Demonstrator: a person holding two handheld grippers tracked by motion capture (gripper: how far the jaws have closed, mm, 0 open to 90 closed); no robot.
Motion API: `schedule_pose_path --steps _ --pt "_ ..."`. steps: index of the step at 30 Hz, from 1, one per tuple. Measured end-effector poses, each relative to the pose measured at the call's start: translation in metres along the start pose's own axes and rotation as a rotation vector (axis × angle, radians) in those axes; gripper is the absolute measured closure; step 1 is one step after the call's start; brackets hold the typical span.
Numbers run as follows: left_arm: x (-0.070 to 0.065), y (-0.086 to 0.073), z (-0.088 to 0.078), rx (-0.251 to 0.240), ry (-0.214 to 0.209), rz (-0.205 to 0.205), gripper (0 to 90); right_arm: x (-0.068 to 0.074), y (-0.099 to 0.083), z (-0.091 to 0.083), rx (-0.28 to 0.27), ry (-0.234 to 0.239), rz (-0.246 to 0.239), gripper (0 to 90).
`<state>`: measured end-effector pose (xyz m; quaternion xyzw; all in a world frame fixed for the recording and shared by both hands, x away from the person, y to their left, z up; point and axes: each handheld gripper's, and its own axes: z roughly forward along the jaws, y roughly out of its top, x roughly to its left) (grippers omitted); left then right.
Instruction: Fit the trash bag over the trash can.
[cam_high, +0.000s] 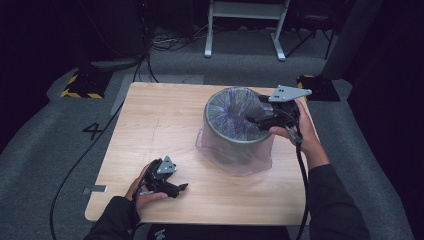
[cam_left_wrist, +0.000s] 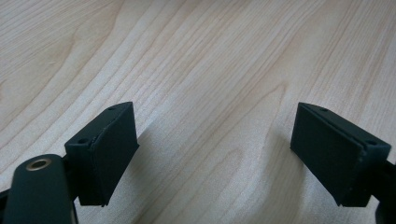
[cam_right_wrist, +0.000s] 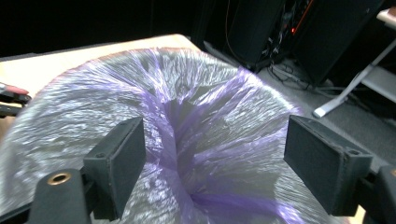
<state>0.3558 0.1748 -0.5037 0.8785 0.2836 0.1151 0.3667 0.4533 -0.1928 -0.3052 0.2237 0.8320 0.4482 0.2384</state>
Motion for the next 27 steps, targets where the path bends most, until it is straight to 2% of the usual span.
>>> schedule_pose_path --steps 10,15,21,27 --pt "0.0 0.0 0.0 0.0 0.0 0.0 14.2 0.003 -0.002 0.021 0.099 0.027 -0.017 21.0" --pt "0.0 0.0 0.0 0.0 0.0 0.0 14.2 0.006 -0.004 0.026 0.126 0.053 -0.05 22.3" --pt "0.0 0.0 0.0 0.0 0.0 0.0 14.2 0.01 -0.004 0.033 0.186 0.06 -0.083 21.8" --pt "0.0 0.0 0.0 0.0 0.0 0.0 14.2 0.007 -0.006 0.038 0.223 0.063 -0.08 21.5"
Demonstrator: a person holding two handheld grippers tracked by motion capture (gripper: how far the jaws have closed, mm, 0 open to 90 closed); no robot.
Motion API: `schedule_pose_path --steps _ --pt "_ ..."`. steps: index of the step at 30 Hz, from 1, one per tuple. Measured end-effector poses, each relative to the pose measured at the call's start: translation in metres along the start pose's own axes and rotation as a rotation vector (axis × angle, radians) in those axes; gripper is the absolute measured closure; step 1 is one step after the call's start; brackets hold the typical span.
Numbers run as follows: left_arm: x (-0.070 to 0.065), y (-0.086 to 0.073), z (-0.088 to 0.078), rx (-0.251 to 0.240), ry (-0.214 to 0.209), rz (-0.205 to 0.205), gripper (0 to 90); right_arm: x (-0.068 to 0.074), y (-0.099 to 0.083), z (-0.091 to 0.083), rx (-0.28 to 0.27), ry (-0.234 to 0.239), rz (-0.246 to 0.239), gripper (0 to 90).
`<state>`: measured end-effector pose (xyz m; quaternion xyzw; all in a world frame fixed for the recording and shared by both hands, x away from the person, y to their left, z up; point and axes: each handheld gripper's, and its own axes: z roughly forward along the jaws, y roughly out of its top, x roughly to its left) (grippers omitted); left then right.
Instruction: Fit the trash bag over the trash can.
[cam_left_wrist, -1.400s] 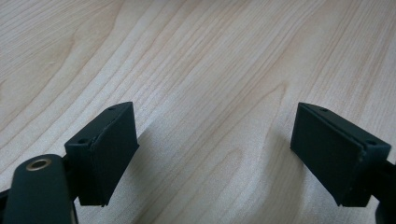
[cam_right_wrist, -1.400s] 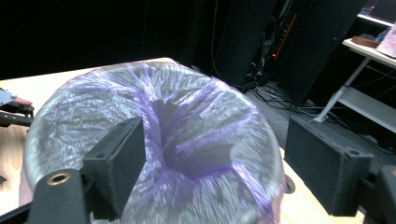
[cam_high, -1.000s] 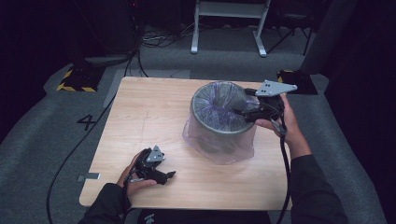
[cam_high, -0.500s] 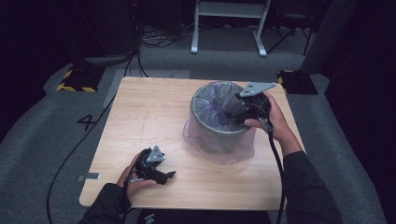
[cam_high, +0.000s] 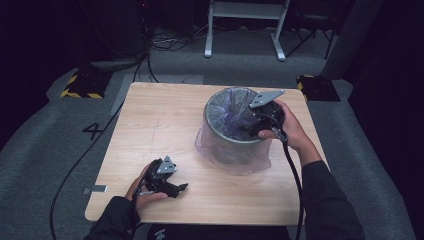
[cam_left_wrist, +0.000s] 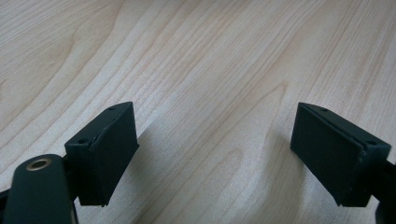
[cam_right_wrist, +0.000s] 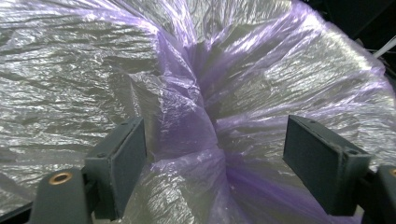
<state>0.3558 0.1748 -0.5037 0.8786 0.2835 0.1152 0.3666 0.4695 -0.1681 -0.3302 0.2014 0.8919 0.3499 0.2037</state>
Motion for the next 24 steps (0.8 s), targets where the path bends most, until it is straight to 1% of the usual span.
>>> schedule_pose_path --steps 6,10,12,15,19,21,23,24 --pt "0.0 0.0 0.0 0.0 0.0 0.0 14.2 -0.002 -0.001 0.003 0.021 0.017 -0.002 23.0" --pt "0.0 0.0 0.0 0.0 0.0 0.0 14.2 -0.001 0.002 0.005 0.067 0.01 -0.021 23.2" --pt "0.0 0.0 0.0 0.0 0.0 0.0 14.2 0.001 0.003 0.007 0.089 0.004 -0.039 24.4" --pt "0.0 0.0 0.0 0.0 0.0 0.0 14.2 0.0 0.004 0.009 0.129 0.005 -0.031 23.3" --pt "0.0 0.0 0.0 0.0 0.0 0.0 14.2 -0.002 0.006 0.011 0.155 0.008 -0.01 22.9" --pt "0.0 0.0 0.0 0.0 -0.001 0.0 14.2 -0.003 0.006 0.012 0.161 0.014 0.005 22.6" --pt "0.0 0.0 0.0 0.0 0.0 0.0 14.2 -0.004 0.006 0.012 0.157 0.017 0.005 22.4" --pt "0.0 0.0 0.0 0.0 -0.001 -0.001 14.2 -0.004 0.006 0.012 0.155 0.019 0.019 22.4"
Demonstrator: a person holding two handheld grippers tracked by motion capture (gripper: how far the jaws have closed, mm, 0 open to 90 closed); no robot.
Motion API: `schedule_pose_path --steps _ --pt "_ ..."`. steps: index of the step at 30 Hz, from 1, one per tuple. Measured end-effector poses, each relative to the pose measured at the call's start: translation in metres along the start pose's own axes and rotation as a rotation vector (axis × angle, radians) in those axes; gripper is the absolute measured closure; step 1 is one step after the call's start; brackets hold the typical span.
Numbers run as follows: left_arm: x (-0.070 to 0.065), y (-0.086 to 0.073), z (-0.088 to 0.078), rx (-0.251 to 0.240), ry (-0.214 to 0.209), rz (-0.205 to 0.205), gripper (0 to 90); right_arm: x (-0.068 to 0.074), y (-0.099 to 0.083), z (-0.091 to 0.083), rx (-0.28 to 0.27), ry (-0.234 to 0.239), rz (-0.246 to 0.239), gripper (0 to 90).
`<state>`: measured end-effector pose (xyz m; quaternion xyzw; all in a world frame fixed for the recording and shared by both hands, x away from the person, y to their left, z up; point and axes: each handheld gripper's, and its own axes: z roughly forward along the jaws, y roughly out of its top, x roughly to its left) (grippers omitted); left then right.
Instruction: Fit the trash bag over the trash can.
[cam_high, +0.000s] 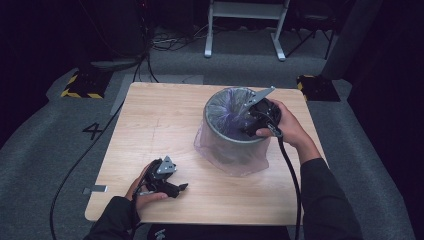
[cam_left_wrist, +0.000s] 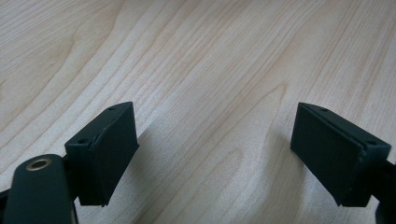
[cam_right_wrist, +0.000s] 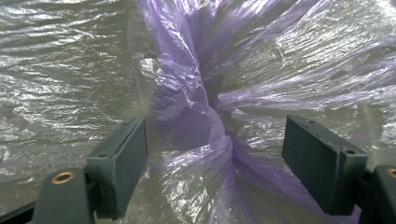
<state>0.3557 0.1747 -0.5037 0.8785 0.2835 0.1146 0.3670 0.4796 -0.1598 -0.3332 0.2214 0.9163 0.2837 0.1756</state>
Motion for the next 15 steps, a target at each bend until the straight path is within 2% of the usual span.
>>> schedule_pose_path --steps 3,8,15 --pt "0.0 0.0 -0.0001 0.0 0.001 0.0 14.2 -0.0002 -0.0002 -0.0001 -0.005 -0.004 0.008 22.3" --pt "0.0 0.0 -0.0001 0.0 0.001 0.0 14.2 0.0032 -0.0015 -0.0022 -0.049 -0.052 0.021 22.4" --pt "0.0 0.0 0.0 0.0 0.0 0.0 14.2 0.0035 -0.0034 -0.0046 -0.073 -0.079 0.045 22.3"
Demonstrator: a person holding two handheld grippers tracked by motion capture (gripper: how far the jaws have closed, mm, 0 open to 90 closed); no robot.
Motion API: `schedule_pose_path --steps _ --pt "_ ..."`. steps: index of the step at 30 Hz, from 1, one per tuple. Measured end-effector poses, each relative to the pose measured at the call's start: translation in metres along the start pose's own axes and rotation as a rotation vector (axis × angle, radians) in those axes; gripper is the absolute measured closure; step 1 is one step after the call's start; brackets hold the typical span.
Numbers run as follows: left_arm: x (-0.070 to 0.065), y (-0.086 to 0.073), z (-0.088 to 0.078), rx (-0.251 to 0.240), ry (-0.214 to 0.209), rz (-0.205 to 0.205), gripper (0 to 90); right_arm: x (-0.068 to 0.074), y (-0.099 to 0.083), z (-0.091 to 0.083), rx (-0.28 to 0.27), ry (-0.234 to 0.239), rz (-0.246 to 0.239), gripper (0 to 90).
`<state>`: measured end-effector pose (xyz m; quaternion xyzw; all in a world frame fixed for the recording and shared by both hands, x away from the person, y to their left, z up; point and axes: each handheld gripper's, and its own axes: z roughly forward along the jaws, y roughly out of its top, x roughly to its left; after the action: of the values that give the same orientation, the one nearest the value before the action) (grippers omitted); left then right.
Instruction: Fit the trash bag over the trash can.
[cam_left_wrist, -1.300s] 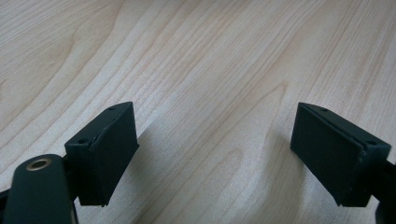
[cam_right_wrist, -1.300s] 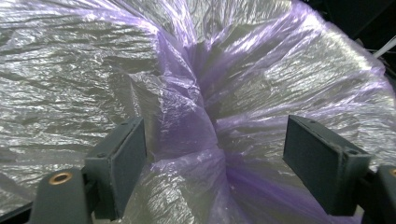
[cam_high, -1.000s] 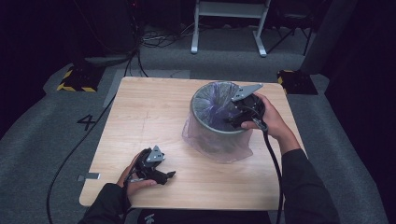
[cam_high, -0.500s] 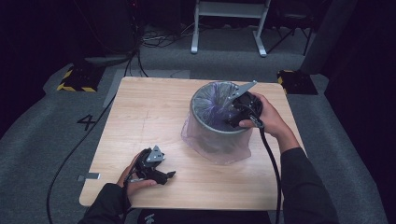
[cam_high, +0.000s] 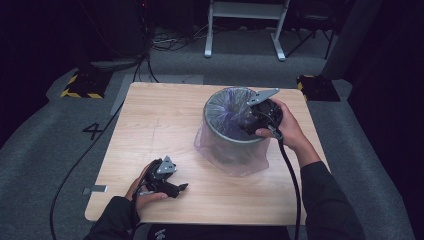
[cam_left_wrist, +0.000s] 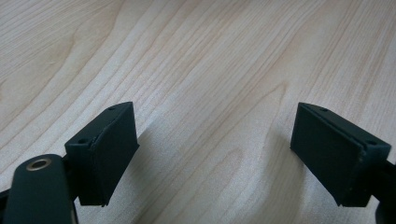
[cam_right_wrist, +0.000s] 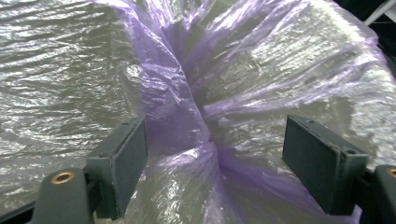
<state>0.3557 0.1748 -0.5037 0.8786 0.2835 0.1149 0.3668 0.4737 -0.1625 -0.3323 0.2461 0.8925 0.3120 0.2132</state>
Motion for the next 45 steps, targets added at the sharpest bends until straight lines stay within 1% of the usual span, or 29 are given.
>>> schedule_pose_path --steps 2,6,7,9,14,17,19,22,23,26,27,30,36,39,45 --pt "0.0 0.0 0.0 0.0 0.001 0.0 14.2 0.0 -0.001 -0.001 -0.007 -0.002 0.004 22.1" --pt "0.0 0.0 0.0 0.0 0.001 0.0 14.2 -0.001 -0.003 -0.006 -0.046 0.004 0.024 22.0" --pt "0.0 0.0 0.0 0.0 0.001 0.0 14.2 0.0 -0.003 -0.007 -0.06 0.002 0.024 22.3" --pt "0.0 0.0 0.0 0.0 0.001 0.0 14.2 0.001 -0.002 -0.009 -0.068 -0.012 0.019 22.5" --pt "0.0 0.0 0.0 0.0 0.001 0.0 14.2 0.004 -0.001 -0.017 -0.109 -0.01 0.021 22.0" --pt "0.0 0.0 0.0 0.0 0.001 0.0 14.2 0.003 -0.003 -0.025 -0.142 -0.009 0.036 21.7" --pt "0.0 0.0 0.0 0.0 0.001 0.0 14.2 0.002 -0.004 -0.03 -0.16 -0.006 0.038 21.6" --pt "0.0 0.0 0.0 0.0 0.001 0.0 14.2 0.003 -0.006 -0.039 -0.187 -0.021 0.04 21.7" --pt "0.0 0.0 0.0 0.0 0.001 0.0 14.2 0.003 -0.007 -0.044 -0.203 -0.011 0.042 21.6" --pt "0.0 0.0 0.0 0.0 0.001 0.0 14.2 0.005 -0.009 -0.053 -0.215 -0.024 0.038 21.5" --pt "0.0 0.0 0.0 0.0 0.002 0.0 14.2 0.006 -0.011 -0.057 -0.224 -0.015 0.041 21.0" --pt "0.0 0.0 0.0 0.0 0.001 0.0 14.2 0.008 -0.013 -0.064 -0.237 -0.022 0.038 20.9" --pt "0.0 0.0 0.0 0.0 0.003 0.001 14.2 0.013 -0.025 -0.082 -0.268 -0.02 0.014 20.3" --pt "0.0 0.0 0.0 0.0 0.003 0.0 14.2 0.015 -0.033 -0.09 -0.266 -0.035 0.009 20.3" --pt "0.0 0.0 0.0 0.0 0.003 0.0 14.2 0.019 -0.049 -0.1 -0.258 -0.046 -0.004 20.0"
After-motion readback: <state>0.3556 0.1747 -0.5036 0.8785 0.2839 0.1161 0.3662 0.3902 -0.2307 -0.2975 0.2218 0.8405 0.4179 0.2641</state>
